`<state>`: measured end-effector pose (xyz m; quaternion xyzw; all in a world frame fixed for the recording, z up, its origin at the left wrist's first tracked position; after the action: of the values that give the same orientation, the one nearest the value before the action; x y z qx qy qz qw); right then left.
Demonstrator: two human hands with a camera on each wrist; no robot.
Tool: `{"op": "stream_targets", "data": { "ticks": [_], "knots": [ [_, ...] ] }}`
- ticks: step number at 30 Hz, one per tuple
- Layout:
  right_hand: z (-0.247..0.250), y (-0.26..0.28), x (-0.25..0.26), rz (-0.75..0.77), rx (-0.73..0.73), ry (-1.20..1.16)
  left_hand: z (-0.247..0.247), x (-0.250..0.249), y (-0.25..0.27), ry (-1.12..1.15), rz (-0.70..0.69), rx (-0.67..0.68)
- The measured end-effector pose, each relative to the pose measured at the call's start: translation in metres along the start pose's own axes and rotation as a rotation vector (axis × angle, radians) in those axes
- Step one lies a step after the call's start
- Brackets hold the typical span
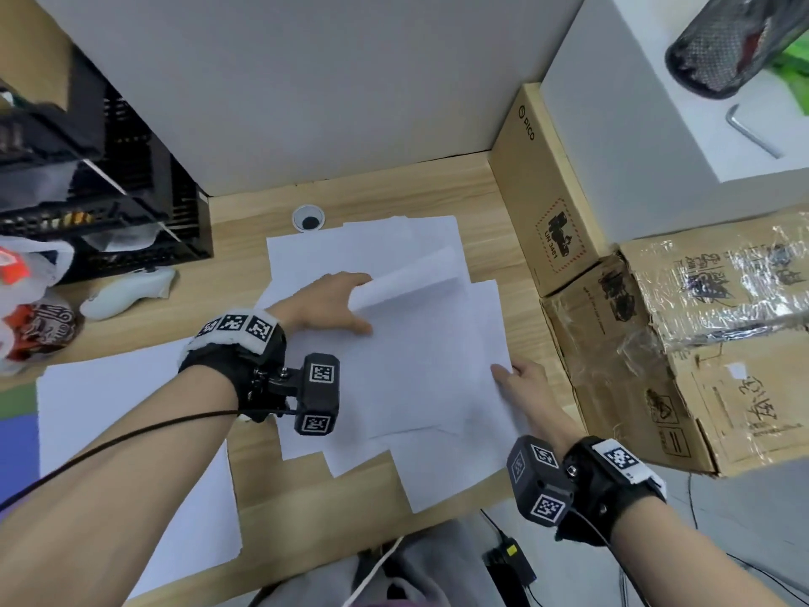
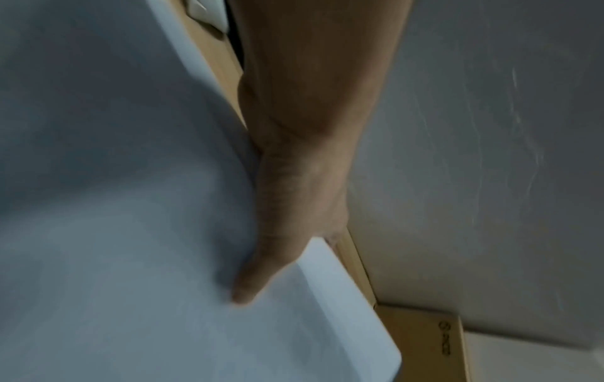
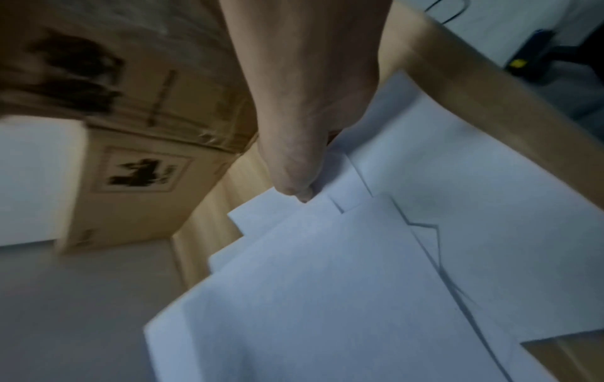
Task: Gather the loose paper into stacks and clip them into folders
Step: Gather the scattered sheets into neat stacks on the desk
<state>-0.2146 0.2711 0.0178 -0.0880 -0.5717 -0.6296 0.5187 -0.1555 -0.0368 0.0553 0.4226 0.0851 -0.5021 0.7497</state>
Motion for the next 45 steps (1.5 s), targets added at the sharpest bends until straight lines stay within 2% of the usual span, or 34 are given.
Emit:
{"op": "stream_targets", "data": {
  "ticks": [3,7,9,11,17,21,23,25,28,31,34,37,41,43,45],
  "knots": [
    [0.01,0.02,0.048,0.168,-0.032,0.106,-0.003,0.029,0.017,0.079,0.174,-0.156],
    [0.024,0.046,0.125,0.434,-0.056,0.388,-0.029,0.071,0.04,0.157,0.361,-0.164],
    [0.027,0.063,0.158,0.515,0.011,0.508,-0.045,0.087,0.052,0.214,0.424,-0.158],
    [0.024,0.089,0.189,0.598,0.156,0.535,-0.059,0.096,0.063,0.341,0.472,-0.157],
    [-0.004,0.171,0.266,0.924,0.381,0.424,-0.073,0.103,0.086,0.755,0.483,-0.317],
    [-0.008,0.2,0.296,1.046,0.489,-0.003,-0.072,0.113,0.098,1.009,0.455,-0.38],
    [-0.002,0.191,0.29,1.021,0.433,-0.181,-0.072,0.119,0.104,1.043,0.441,-0.385],
    [-0.001,0.168,0.265,0.921,0.286,-0.246,-0.075,0.128,0.11,1.074,0.437,-0.391],
    [-0.01,0.112,0.19,0.602,0.032,-0.219,-0.081,0.14,0.12,1.11,0.452,-0.385],
    [-0.031,0.069,0.103,0.296,-0.076,-0.206,-0.085,0.147,0.13,1.151,0.478,-0.453],
    [-0.061,0.05,0.033,0.074,-0.024,-0.239,-0.087,0.15,0.14,1.127,0.54,-0.532],
    [-0.084,0.059,-0.002,-0.035,0.082,-0.196,-0.095,0.155,0.144,1.084,0.53,-0.502],
    [-0.094,0.062,-0.02,-0.079,0.199,0.024,-0.108,0.155,0.152,1.186,0.482,-0.406],
    [-0.092,0.06,-0.022,-0.039,0.244,0.136,-0.113,0.155,0.154,1.258,0.515,-0.363],
    [-0.09,0.058,-0.019,0.016,0.285,0.262,-0.117,0.152,0.154,1.352,0.525,-0.26]
  ]
}}
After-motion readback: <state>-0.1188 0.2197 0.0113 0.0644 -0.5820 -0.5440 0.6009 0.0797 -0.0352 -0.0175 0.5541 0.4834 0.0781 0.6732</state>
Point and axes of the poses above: each hand's wrist, its own y-axis away from the middle knuckle, its own z-axis out of the back of the hand, x = y × z, the point moved 4 cm from there along -y, towards the middle knuckle, and after that the axes turned 3 degrees about z, right-handed, at the moved point
